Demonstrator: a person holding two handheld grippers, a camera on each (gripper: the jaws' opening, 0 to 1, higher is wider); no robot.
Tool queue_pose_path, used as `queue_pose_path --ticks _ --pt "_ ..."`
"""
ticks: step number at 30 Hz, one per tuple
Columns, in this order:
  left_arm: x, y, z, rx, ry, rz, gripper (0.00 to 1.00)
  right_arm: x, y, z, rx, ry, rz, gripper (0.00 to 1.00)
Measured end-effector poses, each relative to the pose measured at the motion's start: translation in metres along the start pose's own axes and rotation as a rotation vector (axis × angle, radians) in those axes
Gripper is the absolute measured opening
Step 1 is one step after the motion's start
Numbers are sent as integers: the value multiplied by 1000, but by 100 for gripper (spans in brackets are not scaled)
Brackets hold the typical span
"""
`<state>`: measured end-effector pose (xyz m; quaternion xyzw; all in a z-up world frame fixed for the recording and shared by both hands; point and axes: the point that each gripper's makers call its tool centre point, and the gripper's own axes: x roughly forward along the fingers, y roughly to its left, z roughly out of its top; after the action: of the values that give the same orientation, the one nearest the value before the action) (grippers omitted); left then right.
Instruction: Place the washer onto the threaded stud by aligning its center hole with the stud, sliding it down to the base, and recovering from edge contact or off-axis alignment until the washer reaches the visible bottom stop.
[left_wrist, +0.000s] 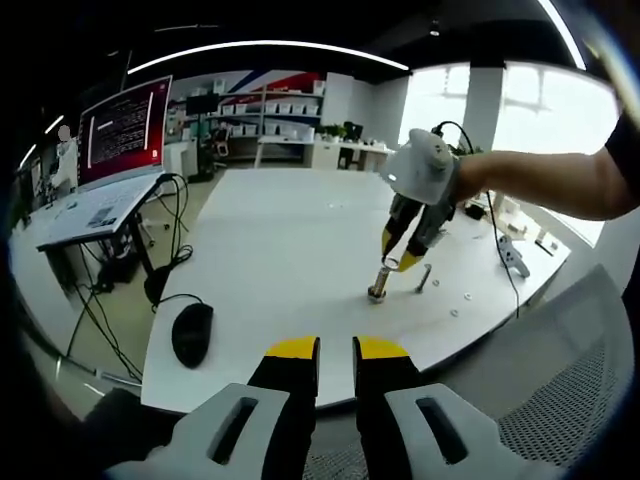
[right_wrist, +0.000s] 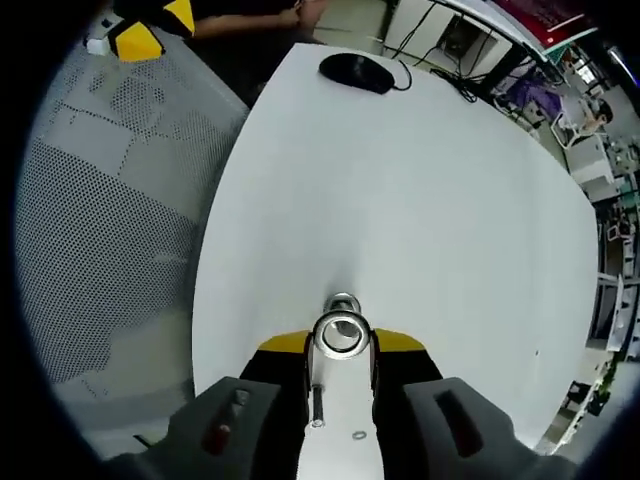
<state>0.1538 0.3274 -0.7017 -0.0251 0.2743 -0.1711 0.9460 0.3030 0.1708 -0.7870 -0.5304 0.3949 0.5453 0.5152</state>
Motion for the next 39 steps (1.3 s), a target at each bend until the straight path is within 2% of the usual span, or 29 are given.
queue_pose_path --ticks 10,12,21,39 --pt "0 0 0 0 2 1 10 9 6 4 17 1 16 23" --pt "0 0 0 1 3 1 10 11 0 -1 -26 41 -12 23" --pt "0 0 0 -1 4 3 10 18 -1 -2 0 32 16 23" --pt "0 1 -1 -2 5 5 10 48 3 -3 -20 74 54 23"
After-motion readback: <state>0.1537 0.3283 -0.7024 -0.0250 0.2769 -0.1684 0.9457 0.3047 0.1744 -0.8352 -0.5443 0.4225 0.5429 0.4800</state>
